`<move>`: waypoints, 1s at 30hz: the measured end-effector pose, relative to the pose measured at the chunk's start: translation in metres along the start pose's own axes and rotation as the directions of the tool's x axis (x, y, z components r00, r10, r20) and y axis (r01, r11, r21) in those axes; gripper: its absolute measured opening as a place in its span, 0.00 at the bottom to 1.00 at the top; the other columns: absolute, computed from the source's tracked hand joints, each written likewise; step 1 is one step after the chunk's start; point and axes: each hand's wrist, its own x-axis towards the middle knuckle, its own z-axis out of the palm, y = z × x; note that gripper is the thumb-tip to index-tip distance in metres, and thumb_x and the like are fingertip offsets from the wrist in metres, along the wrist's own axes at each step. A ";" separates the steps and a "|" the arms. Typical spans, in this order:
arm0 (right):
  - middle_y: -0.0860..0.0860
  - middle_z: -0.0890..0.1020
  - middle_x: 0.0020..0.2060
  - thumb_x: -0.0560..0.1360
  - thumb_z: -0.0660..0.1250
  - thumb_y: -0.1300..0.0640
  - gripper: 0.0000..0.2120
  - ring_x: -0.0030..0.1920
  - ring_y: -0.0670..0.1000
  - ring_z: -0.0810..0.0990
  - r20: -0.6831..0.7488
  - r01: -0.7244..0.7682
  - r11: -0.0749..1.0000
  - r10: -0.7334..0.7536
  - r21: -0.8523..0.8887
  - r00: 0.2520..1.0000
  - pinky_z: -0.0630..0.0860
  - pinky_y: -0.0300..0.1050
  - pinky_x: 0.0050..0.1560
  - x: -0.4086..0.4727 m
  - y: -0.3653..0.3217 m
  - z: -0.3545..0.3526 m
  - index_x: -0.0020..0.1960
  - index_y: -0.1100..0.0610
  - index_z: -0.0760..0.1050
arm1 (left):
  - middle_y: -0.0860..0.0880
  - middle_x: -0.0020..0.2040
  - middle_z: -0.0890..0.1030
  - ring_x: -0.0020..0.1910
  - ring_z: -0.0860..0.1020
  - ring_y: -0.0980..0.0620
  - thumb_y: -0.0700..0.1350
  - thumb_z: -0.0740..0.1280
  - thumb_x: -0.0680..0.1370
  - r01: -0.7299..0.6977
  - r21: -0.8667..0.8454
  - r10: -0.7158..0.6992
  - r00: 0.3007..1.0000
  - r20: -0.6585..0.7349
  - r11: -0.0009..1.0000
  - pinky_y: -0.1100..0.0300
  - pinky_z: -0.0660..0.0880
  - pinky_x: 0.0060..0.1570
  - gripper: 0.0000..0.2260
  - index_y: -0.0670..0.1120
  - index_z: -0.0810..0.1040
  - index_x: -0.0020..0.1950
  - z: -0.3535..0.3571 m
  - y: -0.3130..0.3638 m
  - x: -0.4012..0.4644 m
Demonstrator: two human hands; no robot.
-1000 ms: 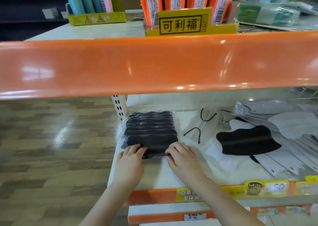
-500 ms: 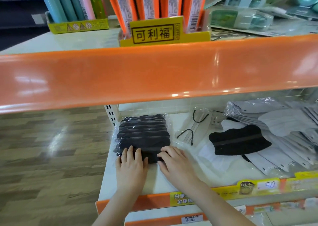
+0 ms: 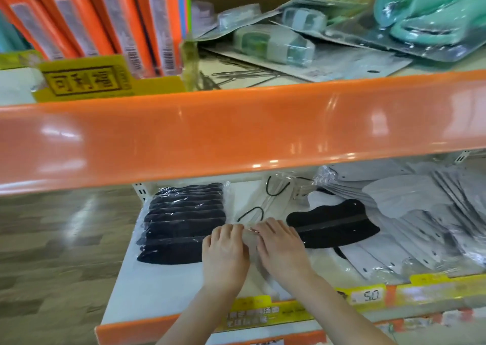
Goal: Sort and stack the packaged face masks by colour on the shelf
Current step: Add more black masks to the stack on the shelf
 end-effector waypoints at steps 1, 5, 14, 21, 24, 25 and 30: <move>0.47 0.79 0.41 0.73 0.57 0.53 0.12 0.40 0.51 0.79 -0.006 -0.012 1.000 0.012 -0.005 1.000 0.77 0.47 0.37 -0.003 0.011 -0.005 0.46 0.52 0.79 | 0.49 0.41 0.81 0.40 0.80 0.45 0.42 0.55 0.68 -0.010 -0.015 0.010 1.000 -0.001 1.000 0.52 0.75 0.37 0.16 0.46 0.81 0.45 0.004 0.010 0.001; 0.47 0.79 0.42 0.70 0.57 0.54 0.13 0.41 0.51 0.80 -0.015 -0.047 0.998 0.046 -0.044 0.999 0.77 0.46 0.38 -0.016 0.050 -0.025 0.46 0.53 0.80 | 0.52 0.42 0.80 0.40 0.79 0.48 0.45 0.55 0.66 -0.071 -0.046 0.073 0.997 0.038 0.996 0.56 0.75 0.36 0.16 0.49 0.80 0.45 0.019 0.048 0.005; 0.50 0.79 0.48 0.63 0.77 0.59 0.16 0.50 0.53 0.80 0.037 -0.088 0.982 0.096 -0.167 0.995 0.78 0.50 0.50 -0.039 0.131 -0.061 0.50 0.55 0.80 | 0.48 0.45 0.80 0.43 0.80 0.46 0.48 0.58 0.70 -0.208 -0.070 0.214 0.973 0.092 0.976 0.56 0.77 0.40 0.13 0.46 0.80 0.46 0.053 0.111 0.010; 0.50 0.81 0.54 0.60 0.80 0.47 0.24 0.52 0.54 0.80 0.103 -0.105 0.979 0.125 -0.177 0.987 0.78 0.50 0.51 -0.059 0.147 -0.066 0.53 0.53 0.80 | 0.47 0.48 0.82 0.48 0.81 0.45 0.58 0.67 0.66 -0.150 -0.002 0.148 0.970 0.191 0.989 0.54 0.78 0.44 0.18 0.46 0.82 0.47 0.064 0.123 0.009; 0.50 0.81 0.54 0.61 0.79 0.47 0.23 0.52 0.54 0.81 0.091 -0.108 0.978 0.126 -0.180 0.988 0.78 0.50 0.50 -0.057 0.146 -0.065 0.53 0.53 0.80 | 0.46 0.48 0.83 0.48 0.82 0.46 0.59 0.60 0.69 -0.123 -0.004 0.122 0.977 0.177 0.992 0.54 0.78 0.44 0.21 0.45 0.82 0.47 0.065 0.122 0.009; 0.50 0.81 0.54 0.61 0.79 0.47 0.23 0.52 0.54 0.81 0.084 -0.107 0.978 0.123 -0.178 0.989 0.78 0.51 0.51 -0.057 0.147 -0.063 0.53 0.53 0.80 | 0.46 0.48 0.83 0.48 0.82 0.46 0.59 0.59 0.69 -0.118 -0.008 0.118 0.978 0.171 0.993 0.55 0.77 0.45 0.22 0.45 0.82 0.46 0.066 0.121 0.009; 0.50 0.81 0.51 0.61 0.80 0.50 0.20 0.51 0.53 0.81 0.028 -0.106 0.980 0.112 -0.167 0.993 0.78 0.52 0.49 -0.058 0.147 -0.060 0.51 0.55 0.81 | 0.49 0.49 0.83 0.49 0.81 0.48 0.61 0.59 0.69 -0.124 -0.036 0.128 0.981 0.145 0.992 0.57 0.76 0.45 0.22 0.47 0.82 0.47 0.069 0.117 0.008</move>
